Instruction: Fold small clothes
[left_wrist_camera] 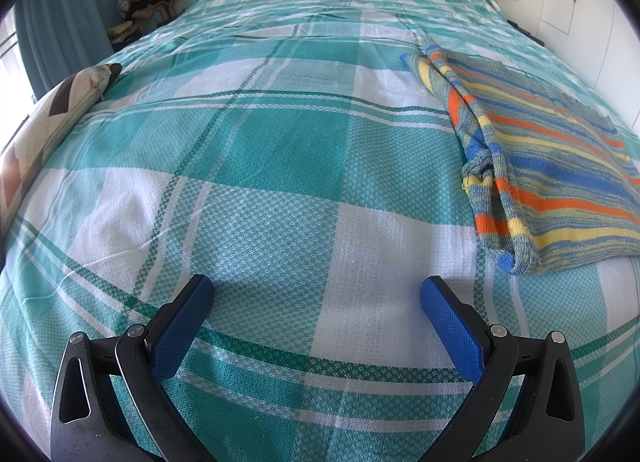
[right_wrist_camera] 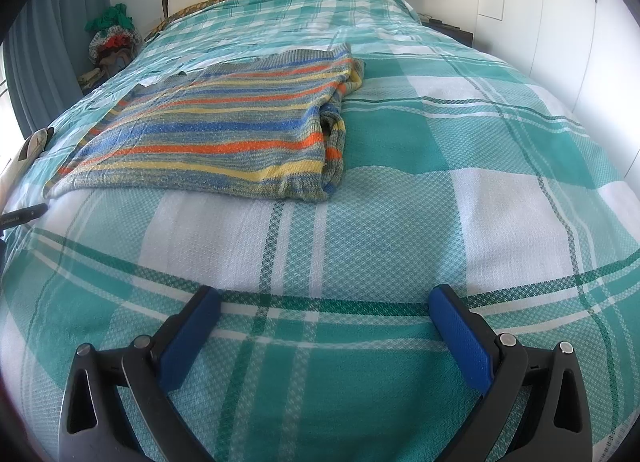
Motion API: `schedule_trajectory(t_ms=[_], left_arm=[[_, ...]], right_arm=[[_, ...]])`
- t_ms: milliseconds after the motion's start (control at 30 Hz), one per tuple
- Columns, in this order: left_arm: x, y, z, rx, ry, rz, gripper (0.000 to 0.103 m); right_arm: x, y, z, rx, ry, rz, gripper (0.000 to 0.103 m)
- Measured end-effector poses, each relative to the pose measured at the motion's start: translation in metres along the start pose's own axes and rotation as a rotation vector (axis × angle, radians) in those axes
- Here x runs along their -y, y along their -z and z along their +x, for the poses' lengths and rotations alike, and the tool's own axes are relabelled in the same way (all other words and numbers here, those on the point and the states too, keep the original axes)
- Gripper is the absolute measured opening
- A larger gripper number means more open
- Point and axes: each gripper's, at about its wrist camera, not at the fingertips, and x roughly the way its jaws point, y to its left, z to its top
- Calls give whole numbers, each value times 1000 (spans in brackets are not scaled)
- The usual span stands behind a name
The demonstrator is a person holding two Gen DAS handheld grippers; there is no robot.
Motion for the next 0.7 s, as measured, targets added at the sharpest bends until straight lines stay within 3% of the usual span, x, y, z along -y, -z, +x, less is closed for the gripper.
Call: schedule_trajectory(t_ms=[700], left_arm=[[0, 0, -2, 7, -2, -1, 103]], right_arm=[[-1, -1, 0, -11, 4, -1, 103]])
